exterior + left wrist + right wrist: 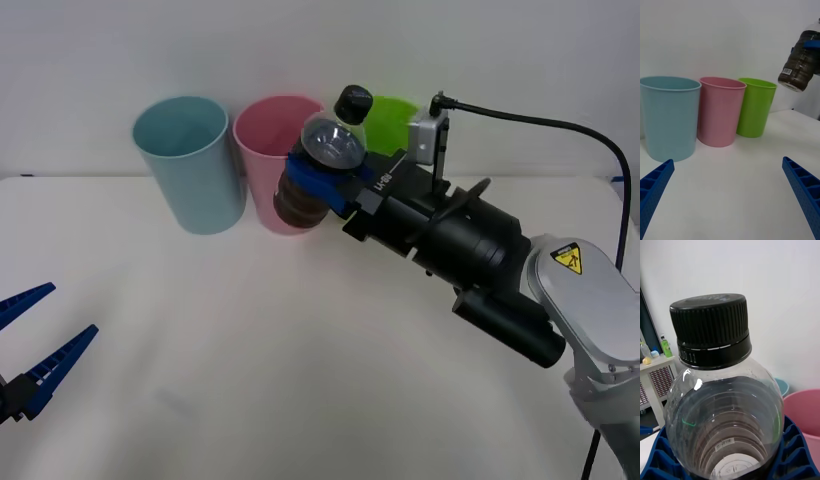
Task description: Grasp the object on the table and drop it into the matching bin: aluminum can to the light blue bin, PET bottle to the pink bin.
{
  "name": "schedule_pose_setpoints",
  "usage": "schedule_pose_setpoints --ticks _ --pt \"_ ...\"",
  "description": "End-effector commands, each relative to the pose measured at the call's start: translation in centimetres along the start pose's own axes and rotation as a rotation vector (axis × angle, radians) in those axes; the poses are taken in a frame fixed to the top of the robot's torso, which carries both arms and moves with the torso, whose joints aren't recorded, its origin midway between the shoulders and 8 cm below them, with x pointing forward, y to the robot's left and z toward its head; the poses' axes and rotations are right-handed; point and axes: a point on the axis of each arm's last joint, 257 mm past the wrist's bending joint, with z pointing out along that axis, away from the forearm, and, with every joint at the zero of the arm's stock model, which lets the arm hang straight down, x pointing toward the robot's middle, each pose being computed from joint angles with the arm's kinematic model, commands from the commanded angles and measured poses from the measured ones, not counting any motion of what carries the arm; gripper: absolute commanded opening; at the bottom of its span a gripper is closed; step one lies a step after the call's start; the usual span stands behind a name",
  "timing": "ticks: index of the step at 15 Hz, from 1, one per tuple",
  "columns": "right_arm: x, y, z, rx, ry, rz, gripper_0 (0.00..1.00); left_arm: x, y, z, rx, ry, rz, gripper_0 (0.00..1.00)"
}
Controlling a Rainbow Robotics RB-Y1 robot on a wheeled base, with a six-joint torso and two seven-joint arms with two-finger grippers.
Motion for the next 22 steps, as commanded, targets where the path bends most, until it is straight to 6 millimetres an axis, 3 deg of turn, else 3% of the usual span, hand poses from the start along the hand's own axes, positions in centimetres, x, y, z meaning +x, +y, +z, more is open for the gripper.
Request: schedule_pose_setpoints --ticks 1,13,16,22 --pt "-0.8 -2.1 2.5 0.006 0.005 -0.007 0.00 0.0 0.0 0.0 0.000 0.000 0.000 1.00" --pt "-1.5 -10.0 12.4 0.164 0.011 0.011 0.00 0.0 0.0 0.0 0.000 0.000 0.000 1.00" --pt "-1.3 -11.7 14.0 0.222 0.016 0.016 0.00 0.0 0.0 0.0 0.000 0.000 0.000 1.00" --pt "-1.2 -14.5 15.5 0.327 0.020 -0.004 0.00 0.0 0.0 0.0 0.000 0.000 0.000 1.00"
